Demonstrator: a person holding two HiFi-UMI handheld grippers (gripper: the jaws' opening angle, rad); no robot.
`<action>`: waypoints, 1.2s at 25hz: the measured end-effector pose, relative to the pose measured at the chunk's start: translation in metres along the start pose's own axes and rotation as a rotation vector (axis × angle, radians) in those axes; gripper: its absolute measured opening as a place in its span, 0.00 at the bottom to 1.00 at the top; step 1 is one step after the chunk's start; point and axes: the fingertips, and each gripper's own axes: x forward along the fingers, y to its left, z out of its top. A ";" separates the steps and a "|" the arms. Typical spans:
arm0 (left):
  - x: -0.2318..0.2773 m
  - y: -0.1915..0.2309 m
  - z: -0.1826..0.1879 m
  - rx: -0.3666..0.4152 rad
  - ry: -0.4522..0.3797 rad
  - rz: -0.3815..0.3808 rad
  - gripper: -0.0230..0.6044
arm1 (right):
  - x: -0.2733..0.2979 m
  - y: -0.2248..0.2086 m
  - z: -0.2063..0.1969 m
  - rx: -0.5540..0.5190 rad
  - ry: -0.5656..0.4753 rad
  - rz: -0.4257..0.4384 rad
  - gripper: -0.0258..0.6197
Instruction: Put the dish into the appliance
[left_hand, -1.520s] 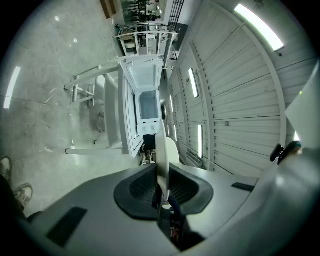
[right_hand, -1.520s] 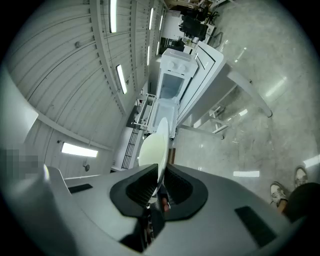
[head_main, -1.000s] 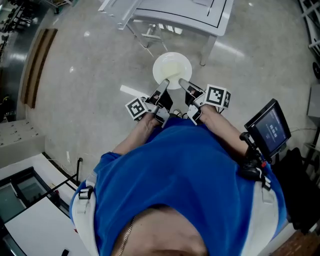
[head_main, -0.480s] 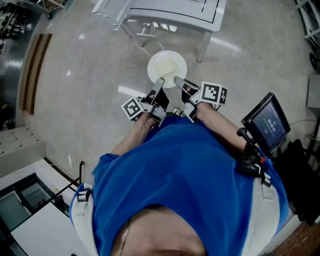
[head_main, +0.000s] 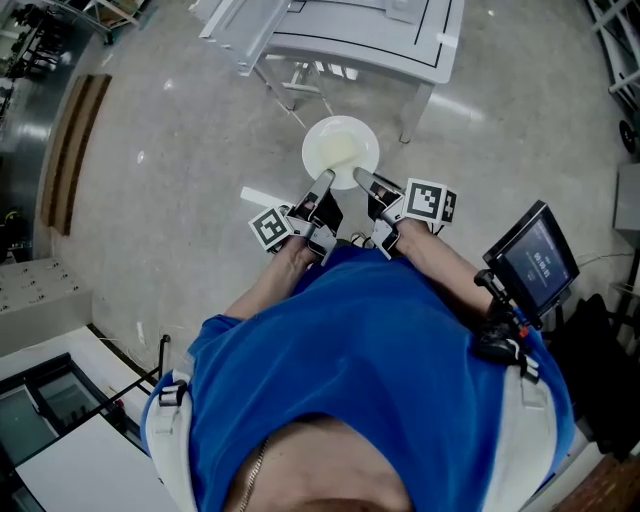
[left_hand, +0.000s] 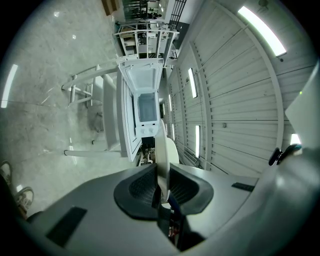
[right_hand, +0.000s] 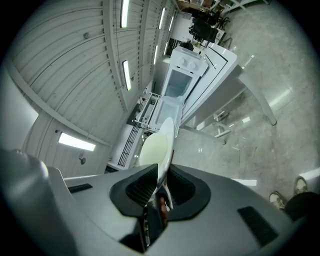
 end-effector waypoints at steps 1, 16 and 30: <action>0.001 0.000 0.000 0.000 0.001 0.000 0.14 | 0.000 0.000 0.001 0.000 -0.002 0.000 0.10; 0.005 0.001 0.003 0.004 0.000 0.002 0.14 | 0.002 -0.002 0.006 0.006 -0.009 -0.002 0.10; 0.002 0.002 0.005 0.006 -0.023 0.009 0.14 | 0.005 -0.001 0.004 0.009 0.004 0.002 0.10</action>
